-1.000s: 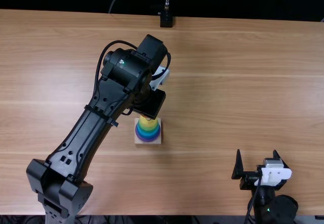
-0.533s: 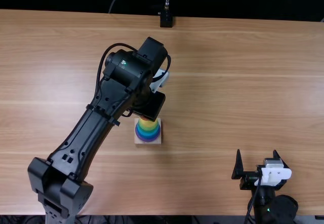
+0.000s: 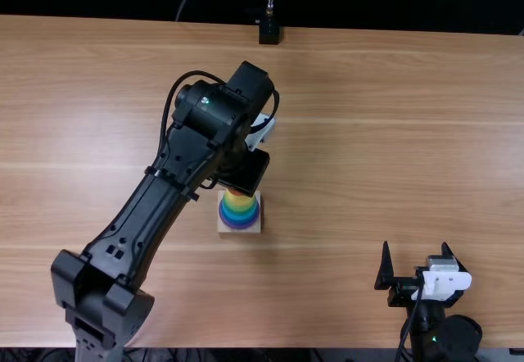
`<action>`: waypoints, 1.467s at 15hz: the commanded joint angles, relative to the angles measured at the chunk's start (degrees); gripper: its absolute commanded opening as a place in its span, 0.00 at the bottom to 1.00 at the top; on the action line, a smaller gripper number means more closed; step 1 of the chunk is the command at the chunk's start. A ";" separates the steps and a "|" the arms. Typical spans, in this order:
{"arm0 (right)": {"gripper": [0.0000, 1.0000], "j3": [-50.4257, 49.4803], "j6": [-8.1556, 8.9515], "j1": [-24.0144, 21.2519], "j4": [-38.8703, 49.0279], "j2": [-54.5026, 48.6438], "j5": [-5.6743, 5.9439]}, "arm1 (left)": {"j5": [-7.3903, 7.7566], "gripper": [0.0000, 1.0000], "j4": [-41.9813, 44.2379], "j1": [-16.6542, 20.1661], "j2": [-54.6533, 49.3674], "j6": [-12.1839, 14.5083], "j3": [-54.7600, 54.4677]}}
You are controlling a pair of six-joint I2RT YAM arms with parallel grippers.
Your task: Build the Hanoi tower: stack the rings onto the peg from bottom to top in this color order: purple, dark blue, light blue, dark green, light green, yellow, orange.
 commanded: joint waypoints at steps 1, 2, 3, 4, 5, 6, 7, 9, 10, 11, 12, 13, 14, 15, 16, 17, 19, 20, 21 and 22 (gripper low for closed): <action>1.00 -3.88 0.12 -0.43 -4.13 -0.73 0.00 | 0.47 0.23 -0.28 -1.01 1.89 -0.11 -0.99; 1.00 -3.88 0.12 -0.43 -4.13 -0.73 0.00 | 0.47 0.24 -0.28 -1.10 1.97 -0.11 -0.99; 1.00 -3.88 0.12 -0.43 -4.13 -0.73 0.10 | 0.47 0.19 -0.18 -1.36 1.97 0.00 -0.81; 1.00 -3.88 0.12 -0.43 -4.13 -0.73 0.10 | 0.47 0.16 -0.18 -1.63 2.41 -0.32 -0.64; 1.00 -3.88 0.12 -0.43 -4.13 -0.73 0.00 | 0.47 0.24 -0.18 -1.71 2.77 -0.43 -0.37; 1.00 -3.88 0.12 -0.43 -4.13 -0.73 0.00 | 0.47 0.48 -0.18 -1.71 2.85 -0.43 -0.02; 1.00 -3.88 0.12 -0.43 -4.13 -0.73 0.10 | 0.47 0.87 -0.18 -1.71 2.85 -0.32 0.24; 1.00 -3.88 0.12 -0.43 -4.13 -0.73 0.10 | 0.47 1.00 -0.28 -1.63 2.94 -0.43 0.24; 1.00 -3.88 0.12 -0.43 -4.13 -0.73 0.10 | 0.47 1.00 -0.18 -1.63 2.94 -0.32 0.24; 1.00 -3.88 0.12 -0.43 -4.13 -0.73 0.00 | 0.47 1.00 -0.18 -1.63 2.94 -0.43 0.33; 1.00 -3.88 0.12 -0.43 -4.13 -0.73 0.00 | 0.47 1.00 -0.18 -1.45 2.85 -0.32 1.21; 1.00 -3.88 0.12 -0.43 -4.13 -0.73 0.00 | 0.47 1.00 -0.18 -1.19 2.77 -0.32 2.53; 1.00 -3.88 0.12 -0.43 -4.13 -0.73 0.10 | 0.47 1.00 0.03 -1.01 2.50 -0.21 3.49; 1.00 -3.88 0.12 -0.43 -4.13 -0.73 0.00 | 0.47 1.00 1.72 -0.57 2.33 -0.32 3.93; 1.00 -3.88 0.12 -0.43 -4.13 -0.73 0.00 | 0.36 1.00 5.41 0.13 1.97 -0.21 3.58; 1.00 -3.88 0.12 -0.43 -4.13 -0.73 0.00 | 0.36 1.00 9.53 1.01 1.53 -0.21 3.14; 1.00 -3.88 0.12 -0.43 -4.13 -0.73 0.00 | -0.27 1.00 16.49 3.74 -3.74 -0.32 2.00; 1.00 -3.88 0.12 -0.43 -4.13 -0.73 0.00 | -0.38 1.00 19.34 5.85 -5.85 -0.43 -0.37; 1.00 -3.88 0.12 -0.43 -4.13 -0.73 0.00 | -0.48 1.00 21.87 7.87 -8.57 -0.43 -4.24; 1.00 -3.88 0.12 -0.43 -4.13 -0.73 0.00 | -0.59 1.00 24.50 10.24 -12.44 -0.32 -8.46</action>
